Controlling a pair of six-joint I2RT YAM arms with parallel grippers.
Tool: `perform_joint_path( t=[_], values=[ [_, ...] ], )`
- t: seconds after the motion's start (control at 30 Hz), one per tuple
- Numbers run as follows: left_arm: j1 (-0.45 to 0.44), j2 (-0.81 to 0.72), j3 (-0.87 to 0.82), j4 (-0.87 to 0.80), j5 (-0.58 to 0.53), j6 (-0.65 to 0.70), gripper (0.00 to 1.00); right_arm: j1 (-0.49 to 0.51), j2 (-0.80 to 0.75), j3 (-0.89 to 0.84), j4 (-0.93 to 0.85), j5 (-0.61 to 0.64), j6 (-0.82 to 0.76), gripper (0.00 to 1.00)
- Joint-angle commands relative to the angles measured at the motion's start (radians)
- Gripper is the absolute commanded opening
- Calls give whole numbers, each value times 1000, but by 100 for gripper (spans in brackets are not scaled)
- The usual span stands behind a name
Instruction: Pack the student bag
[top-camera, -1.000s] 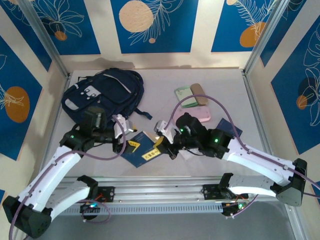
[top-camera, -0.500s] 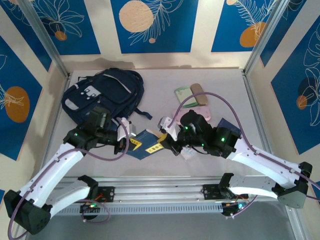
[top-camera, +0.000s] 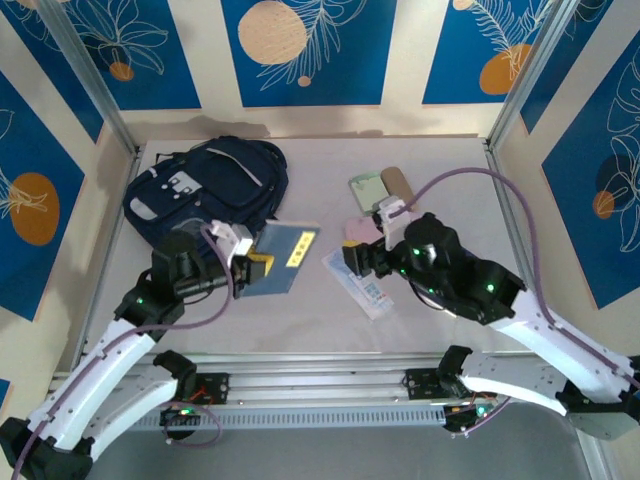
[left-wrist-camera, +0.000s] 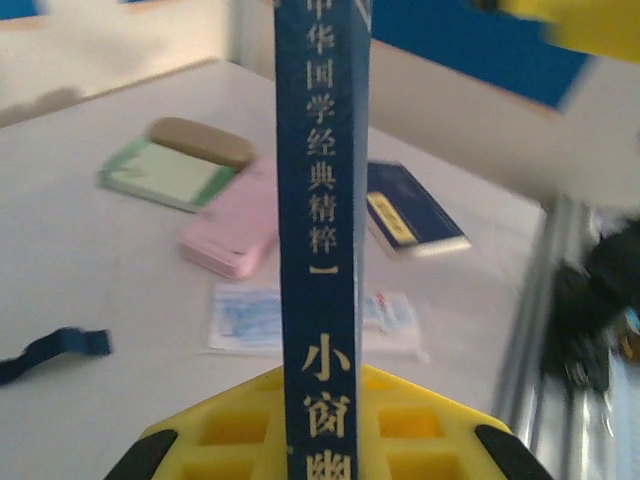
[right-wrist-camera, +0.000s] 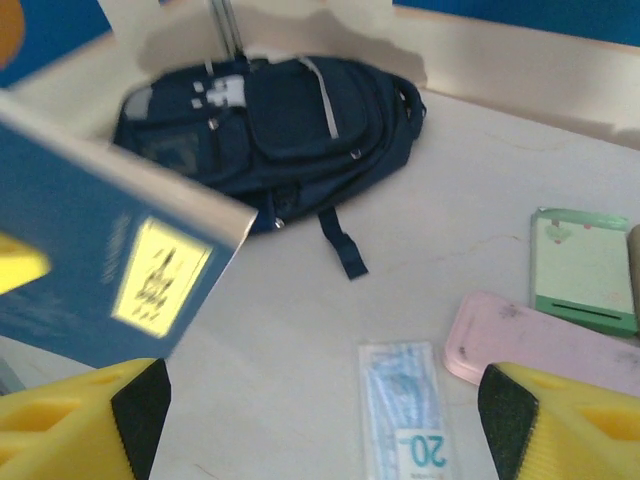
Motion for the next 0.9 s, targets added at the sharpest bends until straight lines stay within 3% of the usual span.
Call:
perform_joint_path(
  t=[0.0,0.17,0.23,0.33,0.5,0.7,0.87],
  values=[
    [-5,22,-2,215,-246,-523,0,-39,-27,-46,80,-91,207,81],
    [-23,13,-138,485,-502,-1033,0,-99,-7,-144,242,-368,509,83],
    [-46,5,-161,463,-624,-1182,0,-101,-5,-209,364,-442,655,91],
    [-99,1,-161,468,-752,-1248,0,-99,25,-297,544,-505,873,93],
    [-163,40,-141,544,-833,-1290,0,-55,128,-451,948,-509,1199,94],
    [-235,55,-134,568,-923,-1315,0,-26,271,-439,1157,-469,1325,99],
    [-278,79,-118,589,-944,-1316,0,-22,405,-373,1294,-474,1358,97]
  ],
)
